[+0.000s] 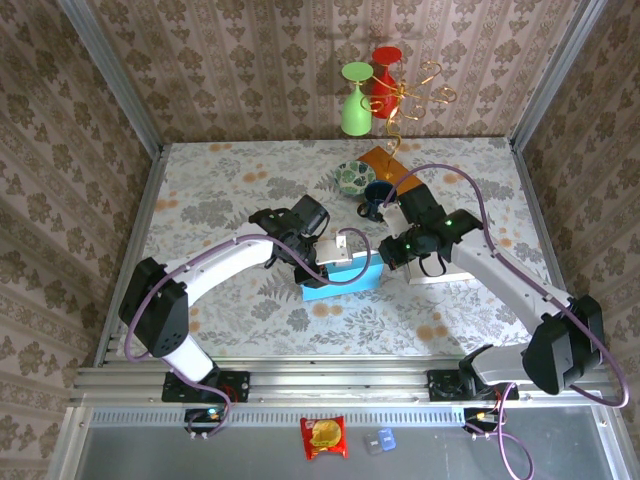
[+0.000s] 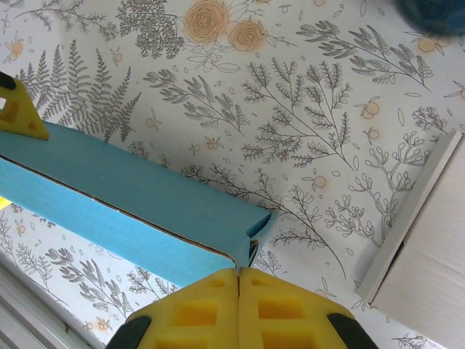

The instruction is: Fold the paper box

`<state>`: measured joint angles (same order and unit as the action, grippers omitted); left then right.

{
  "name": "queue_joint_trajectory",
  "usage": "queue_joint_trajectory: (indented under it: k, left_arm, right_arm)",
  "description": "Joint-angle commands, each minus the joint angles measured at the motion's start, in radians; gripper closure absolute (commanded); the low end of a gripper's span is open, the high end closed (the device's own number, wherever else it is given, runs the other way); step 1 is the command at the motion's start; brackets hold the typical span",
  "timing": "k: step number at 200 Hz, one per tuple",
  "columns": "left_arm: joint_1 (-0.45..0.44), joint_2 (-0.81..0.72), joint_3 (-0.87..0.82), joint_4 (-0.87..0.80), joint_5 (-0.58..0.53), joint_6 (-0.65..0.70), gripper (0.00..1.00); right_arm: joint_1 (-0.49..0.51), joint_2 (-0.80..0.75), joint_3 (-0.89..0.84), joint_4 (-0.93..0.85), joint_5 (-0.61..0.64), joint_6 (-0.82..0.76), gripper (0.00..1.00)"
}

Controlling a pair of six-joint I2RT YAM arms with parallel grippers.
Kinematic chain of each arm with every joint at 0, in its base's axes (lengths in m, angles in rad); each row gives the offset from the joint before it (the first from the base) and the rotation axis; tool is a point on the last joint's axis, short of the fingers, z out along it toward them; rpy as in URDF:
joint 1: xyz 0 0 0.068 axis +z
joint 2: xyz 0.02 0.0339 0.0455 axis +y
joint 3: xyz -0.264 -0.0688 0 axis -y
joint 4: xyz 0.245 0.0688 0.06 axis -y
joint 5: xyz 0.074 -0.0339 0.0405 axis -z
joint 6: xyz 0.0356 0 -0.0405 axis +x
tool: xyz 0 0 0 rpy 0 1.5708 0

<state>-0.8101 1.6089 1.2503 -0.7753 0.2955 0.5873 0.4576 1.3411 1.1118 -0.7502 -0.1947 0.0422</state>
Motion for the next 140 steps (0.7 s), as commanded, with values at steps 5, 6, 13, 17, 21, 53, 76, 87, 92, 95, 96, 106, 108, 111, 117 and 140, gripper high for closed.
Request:
queue_joint_trajectory:
  k: [5,6,13,17,21,53,76,87,92,95,96,106,108,111,117,140]
  left_arm:
    - [0.007,0.01,0.023,-0.018,0.013,0.002,0.64]
    - [0.007,0.01,0.023,-0.017,0.013,0.001,0.64]
    - [0.006,0.01,0.022,-0.015,0.007,-0.002,0.65]
    - [0.006,0.01,0.021,-0.015,0.006,-0.002,0.65]
    - [0.005,0.01,0.021,-0.013,0.006,-0.004,0.65]
    - [0.005,0.012,0.023,-0.008,-0.008,-0.017,0.69]
    - [0.005,0.011,0.022,-0.004,-0.015,-0.024,0.71]
    - [0.005,0.011,0.022,-0.002,-0.016,-0.027,0.71]
    - [0.005,0.011,0.02,-0.002,-0.018,-0.028,0.71]
    - [0.005,0.011,0.02,-0.001,-0.017,-0.028,0.71]
    - [0.005,0.012,0.02,-0.001,-0.017,-0.028,0.71]
    - [0.005,0.011,0.019,-0.001,-0.019,-0.028,0.71]
    - [0.005,0.011,0.019,-0.002,-0.019,-0.029,0.71]
    - [0.005,0.01,0.018,-0.001,-0.021,-0.029,0.71]
    - [0.005,0.01,0.018,-0.002,-0.021,-0.029,0.71]
    - [0.005,0.011,0.014,-0.001,-0.03,-0.03,0.71]
  right_arm:
    - [0.017,-0.029,0.001,-0.019,0.063,0.064,1.0]
    - [0.018,-0.03,0.002,-0.018,0.063,0.065,1.0]
    - [0.024,-0.034,0.0,-0.019,0.065,0.079,1.0]
    - [0.028,-0.035,-0.002,-0.018,0.068,0.087,1.0]
    - [0.031,-0.037,-0.001,-0.018,0.072,0.097,1.0]
    - [0.053,-0.042,-0.014,-0.02,0.093,0.171,1.0]
    - [0.063,-0.058,-0.04,0.006,0.11,0.233,1.0]
    - [0.067,-0.067,-0.056,0.023,0.116,0.257,1.0]
    - [0.068,-0.071,-0.066,0.028,0.118,0.268,1.0]
    - [0.07,-0.072,-0.07,0.032,0.121,0.274,1.0]
    - [0.071,-0.073,-0.071,0.033,0.122,0.275,1.0]
    - [0.075,-0.077,-0.086,0.045,0.131,0.294,1.0]
    - [0.076,-0.077,-0.089,0.047,0.132,0.297,1.0]
    - [0.078,-0.078,-0.094,0.051,0.132,0.3,1.0]
    - [0.082,-0.083,-0.102,0.058,0.138,0.308,1.0]
    - [0.087,-0.094,-0.129,0.076,0.155,0.339,1.0]
